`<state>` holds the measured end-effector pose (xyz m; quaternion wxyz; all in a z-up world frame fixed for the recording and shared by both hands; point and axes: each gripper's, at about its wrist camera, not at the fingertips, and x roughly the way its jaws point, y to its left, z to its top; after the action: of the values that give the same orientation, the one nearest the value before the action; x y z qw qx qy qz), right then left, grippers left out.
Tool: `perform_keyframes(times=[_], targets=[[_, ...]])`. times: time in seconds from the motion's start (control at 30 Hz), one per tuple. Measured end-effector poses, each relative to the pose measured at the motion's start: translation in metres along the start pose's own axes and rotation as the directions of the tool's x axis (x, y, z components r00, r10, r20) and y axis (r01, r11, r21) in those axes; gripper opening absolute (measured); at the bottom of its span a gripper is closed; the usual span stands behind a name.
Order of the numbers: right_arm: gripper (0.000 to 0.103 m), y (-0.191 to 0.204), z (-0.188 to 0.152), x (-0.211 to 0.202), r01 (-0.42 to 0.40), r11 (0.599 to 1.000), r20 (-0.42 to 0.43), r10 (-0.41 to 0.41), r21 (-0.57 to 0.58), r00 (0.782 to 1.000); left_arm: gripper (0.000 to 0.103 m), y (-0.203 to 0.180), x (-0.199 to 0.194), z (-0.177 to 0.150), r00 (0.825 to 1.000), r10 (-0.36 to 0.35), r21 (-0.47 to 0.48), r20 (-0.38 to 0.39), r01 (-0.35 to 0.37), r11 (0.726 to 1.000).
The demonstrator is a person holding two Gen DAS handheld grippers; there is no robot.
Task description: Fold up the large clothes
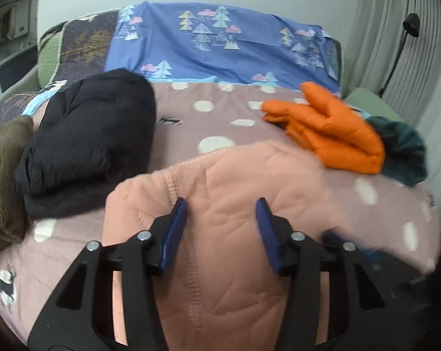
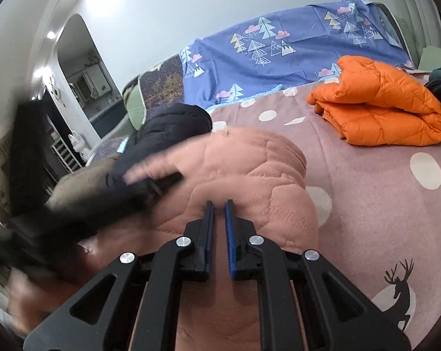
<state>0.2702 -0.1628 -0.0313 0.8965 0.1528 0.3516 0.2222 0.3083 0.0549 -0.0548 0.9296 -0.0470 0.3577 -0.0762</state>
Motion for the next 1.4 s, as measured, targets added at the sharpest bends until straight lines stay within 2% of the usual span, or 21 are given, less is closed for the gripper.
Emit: perform_keyframes(times=[0.1,0.17,0.3,0.43,0.6,0.67,0.77,0.87,0.93,0.97,1.0,1.07,1.1,1.2,1.33,1.4], targets=[[0.009,0.004,0.008,-0.010,0.039,0.999,0.062,-0.040,0.022,0.997,0.049,0.003,-0.007,-0.011,0.996,0.017,-0.007,0.084,-0.016,1.000],[0.009,0.009,0.015,-0.011,0.071,0.997,0.102,-0.072,0.014,0.992,0.049,0.003,-0.008,-0.012,0.995,0.024,0.000,0.101,-0.025,1.000],[0.009,0.008,0.017,0.025,0.099,0.995,0.004,-0.099,0.018,0.995,0.050,0.009,-0.007,-0.013,0.994,-0.002,-0.023,0.108,0.005,1.000],[0.008,0.006,0.004,0.036,0.151,0.988,0.012,-0.151,-0.018,0.988,0.050,0.015,0.003,-0.021,0.995,-0.033,-0.046,0.096,0.037,0.998],[0.007,-0.009,0.000,0.040,0.116,0.993,0.001,-0.116,0.032,0.993,0.050,0.014,0.011,-0.022,0.996,-0.035,-0.041,0.083,0.039,0.998],[0.007,-0.006,-0.001,0.039,0.126,0.992,0.004,-0.126,0.022,0.992,0.050,0.013,0.010,-0.022,0.996,-0.030,-0.038,0.084,0.034,0.999],[0.007,-0.001,0.001,0.036,0.140,0.990,-0.002,-0.140,0.008,0.990,0.051,0.006,0.007,-0.020,0.997,0.006,-0.016,0.081,-0.005,1.000],[0.009,-0.006,0.008,0.031,0.099,0.994,-0.023,-0.098,0.039,0.995,0.055,0.000,0.003,-0.015,0.997,0.034,0.003,0.070,-0.034,0.999],[0.014,-0.011,0.012,0.017,0.038,0.997,-0.005,-0.038,0.065,0.999,0.058,0.003,-0.007,-0.008,0.998,0.005,-0.010,0.066,-0.004,1.000],[0.024,-0.012,0.013,0.008,0.023,0.998,0.016,-0.024,0.063,1.000,0.063,0.004,-0.013,-0.006,0.998,-0.004,-0.014,0.068,0.005,1.000],[0.047,-0.012,0.012,-0.002,0.032,0.998,0.036,-0.034,0.055,0.999,0.069,0.006,-0.020,-0.005,0.997,-0.008,-0.016,0.074,0.009,1.000],[0.070,-0.012,0.008,-0.019,0.092,0.995,0.065,-0.094,0.034,0.994,0.076,0.010,-0.037,-0.005,0.995,-0.002,-0.021,0.097,0.004,1.000],[0.070,-0.013,0.006,-0.023,0.094,0.995,0.062,-0.095,0.020,0.994,0.082,0.013,-0.043,-0.006,0.995,0.015,-0.024,0.101,-0.013,1.000],[0.070,-0.023,-0.001,-0.027,0.072,0.997,-0.006,-0.072,0.016,0.997,0.085,0.024,-0.049,-0.011,0.998,0.022,-0.037,0.054,-0.020,0.999],[0.079,-0.044,-0.008,-0.031,0.012,0.996,-0.066,-0.007,0.083,0.998,0.089,0.047,-0.052,-0.020,0.999,-0.027,-0.090,-0.027,0.024,0.996],[0.083,-0.051,-0.010,-0.032,-0.014,0.993,-0.094,0.025,0.115,0.995,0.092,0.059,-0.054,-0.021,0.996,-0.073,-0.123,-0.055,0.066,0.990]])
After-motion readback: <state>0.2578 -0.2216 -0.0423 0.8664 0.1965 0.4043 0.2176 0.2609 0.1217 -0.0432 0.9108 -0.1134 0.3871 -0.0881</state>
